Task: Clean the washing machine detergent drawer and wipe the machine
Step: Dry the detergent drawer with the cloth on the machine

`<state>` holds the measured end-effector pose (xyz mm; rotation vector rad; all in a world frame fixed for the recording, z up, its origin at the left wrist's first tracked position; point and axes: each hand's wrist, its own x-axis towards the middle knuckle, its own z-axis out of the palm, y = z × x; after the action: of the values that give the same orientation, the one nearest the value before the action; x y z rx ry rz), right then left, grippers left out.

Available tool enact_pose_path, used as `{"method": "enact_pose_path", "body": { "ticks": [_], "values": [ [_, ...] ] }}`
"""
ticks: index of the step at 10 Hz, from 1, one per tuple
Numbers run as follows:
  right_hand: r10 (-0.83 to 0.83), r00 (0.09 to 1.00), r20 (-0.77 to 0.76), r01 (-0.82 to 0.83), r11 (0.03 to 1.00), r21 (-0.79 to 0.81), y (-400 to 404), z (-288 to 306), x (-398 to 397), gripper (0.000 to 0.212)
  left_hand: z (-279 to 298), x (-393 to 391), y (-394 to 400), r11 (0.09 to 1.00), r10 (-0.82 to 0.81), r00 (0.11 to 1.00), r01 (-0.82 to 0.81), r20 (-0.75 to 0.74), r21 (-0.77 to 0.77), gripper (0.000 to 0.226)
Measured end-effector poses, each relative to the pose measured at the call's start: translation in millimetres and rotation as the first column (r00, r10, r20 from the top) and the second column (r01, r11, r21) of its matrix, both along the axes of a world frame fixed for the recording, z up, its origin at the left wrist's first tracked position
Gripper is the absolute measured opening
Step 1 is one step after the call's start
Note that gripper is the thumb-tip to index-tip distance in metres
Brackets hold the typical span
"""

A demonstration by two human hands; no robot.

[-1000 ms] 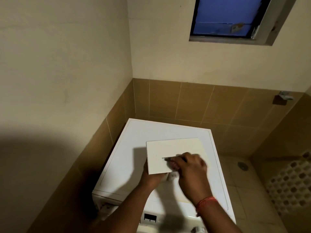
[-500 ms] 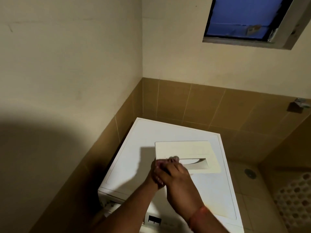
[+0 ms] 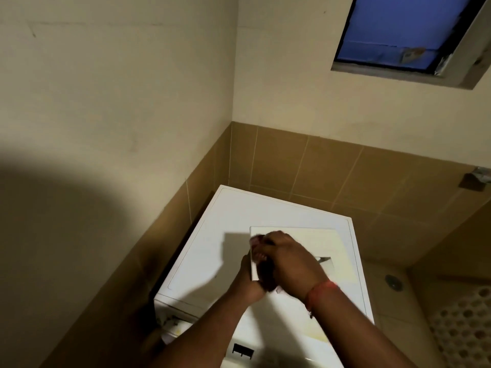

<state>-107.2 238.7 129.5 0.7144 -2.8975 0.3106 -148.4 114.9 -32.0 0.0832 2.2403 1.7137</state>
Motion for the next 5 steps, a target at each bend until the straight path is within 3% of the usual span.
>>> {"method": "enact_pose_path", "body": {
  "ticks": [1, 2, 3, 4, 5],
  "values": [
    [-0.229, 0.973, -0.020, 0.229, 0.973, -0.020, 23, -4, -31, 0.045, 24, 6, 9, 0.998, -0.053, 0.972, 0.041, -0.231, -0.055, 0.044],
    [-0.264, 0.964, -0.044, 0.260, 0.963, -0.067, 11, -12, -32, 0.033, 39, 12, 8, 0.992, -0.017, 0.915, -0.034, -0.404, -0.119, 0.035],
    [-0.084, 0.991, -0.106, 0.080, 0.996, -0.036, -18, -28, -13, 0.046, 50, 17, 6, 0.982, 0.132, 0.946, -0.084, -0.297, 0.169, 0.024],
    [-0.104, 0.981, -0.167, 0.097, 0.994, -0.047, -7, -29, -11, 0.050, 50, 16, 6, 0.999, 0.045, 0.919, -0.053, -0.392, -0.011, 0.019],
    [-0.278, 0.956, -0.095, 0.274, 0.960, -0.051, 31, -31, -11, 0.054, 38, 12, 4, 0.971, -0.102, 0.858, -0.024, -0.503, -0.237, 0.020]
  ]
}}
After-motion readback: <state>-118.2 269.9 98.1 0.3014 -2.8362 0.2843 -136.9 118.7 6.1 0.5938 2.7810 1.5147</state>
